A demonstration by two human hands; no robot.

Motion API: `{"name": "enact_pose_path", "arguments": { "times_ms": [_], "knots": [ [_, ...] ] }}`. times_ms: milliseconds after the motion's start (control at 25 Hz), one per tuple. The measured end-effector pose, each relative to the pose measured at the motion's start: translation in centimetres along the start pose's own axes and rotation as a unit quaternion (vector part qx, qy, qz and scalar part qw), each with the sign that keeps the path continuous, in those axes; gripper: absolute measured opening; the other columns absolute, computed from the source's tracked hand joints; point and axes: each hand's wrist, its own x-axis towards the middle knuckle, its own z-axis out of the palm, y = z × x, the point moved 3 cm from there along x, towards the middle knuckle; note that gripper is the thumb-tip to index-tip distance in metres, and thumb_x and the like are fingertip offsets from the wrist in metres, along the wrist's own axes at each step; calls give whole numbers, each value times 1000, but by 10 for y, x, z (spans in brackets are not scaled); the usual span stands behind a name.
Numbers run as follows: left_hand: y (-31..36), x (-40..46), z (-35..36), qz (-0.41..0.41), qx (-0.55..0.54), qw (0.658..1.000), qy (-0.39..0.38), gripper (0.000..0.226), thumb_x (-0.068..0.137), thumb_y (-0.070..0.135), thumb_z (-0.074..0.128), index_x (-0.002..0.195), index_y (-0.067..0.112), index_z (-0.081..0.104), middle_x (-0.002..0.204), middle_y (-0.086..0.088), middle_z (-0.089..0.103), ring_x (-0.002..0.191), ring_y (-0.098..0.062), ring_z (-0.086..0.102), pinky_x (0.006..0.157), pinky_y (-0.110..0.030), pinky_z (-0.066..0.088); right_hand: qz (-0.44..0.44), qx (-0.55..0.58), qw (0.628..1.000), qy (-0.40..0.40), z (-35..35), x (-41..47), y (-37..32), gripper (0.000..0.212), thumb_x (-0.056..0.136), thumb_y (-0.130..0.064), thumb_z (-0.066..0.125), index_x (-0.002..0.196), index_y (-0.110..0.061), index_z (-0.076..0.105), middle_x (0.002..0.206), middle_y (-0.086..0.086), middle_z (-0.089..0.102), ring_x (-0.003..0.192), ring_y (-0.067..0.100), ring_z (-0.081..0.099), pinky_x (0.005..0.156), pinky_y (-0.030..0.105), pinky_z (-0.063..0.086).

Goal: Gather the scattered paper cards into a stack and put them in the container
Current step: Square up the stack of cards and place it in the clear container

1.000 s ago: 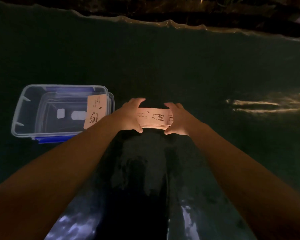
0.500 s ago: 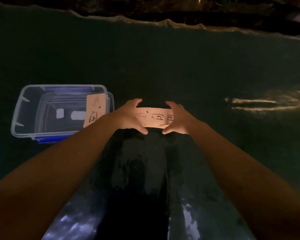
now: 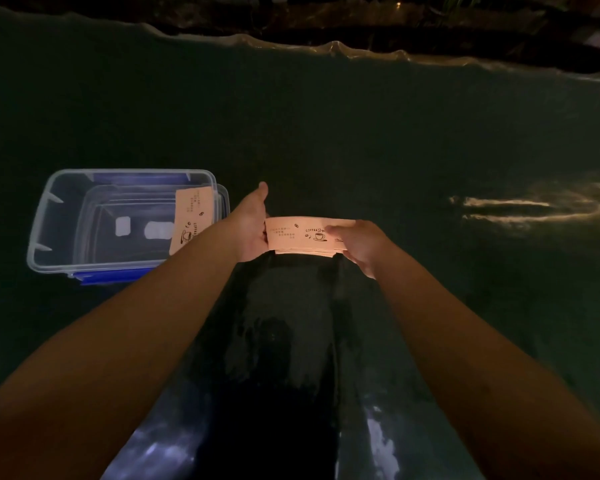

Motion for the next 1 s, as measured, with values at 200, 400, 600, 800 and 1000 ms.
{"name": "enact_pose_path", "arguments": {
  "times_ms": [200,400,600,800,1000],
  "knots": [
    [-1,0,1,-7,-37,999,-12,80,99,66,44,163,23,24,135,-22,63,96,-36,66,68,-44,52,13,37,999,4,9,-8,-4,13,98,-27,68,94,-16,62,109,8,73,104,24,68,107,47,54],
    [2,5,5,16,0,1000,6,64,102,56,49,159,33,29,125,-19,67,99,-34,72,66,-45,58,18,-10,1000,6,14,-15,-12,17,105,-20,51,96,-14,65,92,-1,67,91,16,65,100,39,57],
    [8,25,-3,123,289,949,3,89,87,66,66,158,26,34,132,-9,66,117,-28,63,103,-48,47,-26,-54,998,-33,-1,-13,-11,78,88,-53,72,150,-11,48,144,4,64,136,28,57,111,40,46],
    [5,39,-1,247,663,706,-8,132,58,37,98,164,28,19,169,-1,28,148,-27,38,115,-50,41,-204,-345,916,-22,-3,-6,-16,124,65,-27,97,164,-16,23,168,6,32,145,28,43,107,40,48],
    [-3,59,2,287,731,616,58,102,73,17,88,158,21,33,148,-5,55,131,-26,55,107,-41,46,-231,-425,875,14,7,5,-19,76,73,-19,90,139,-17,54,130,3,63,116,23,62,90,33,53]
  ]
}}
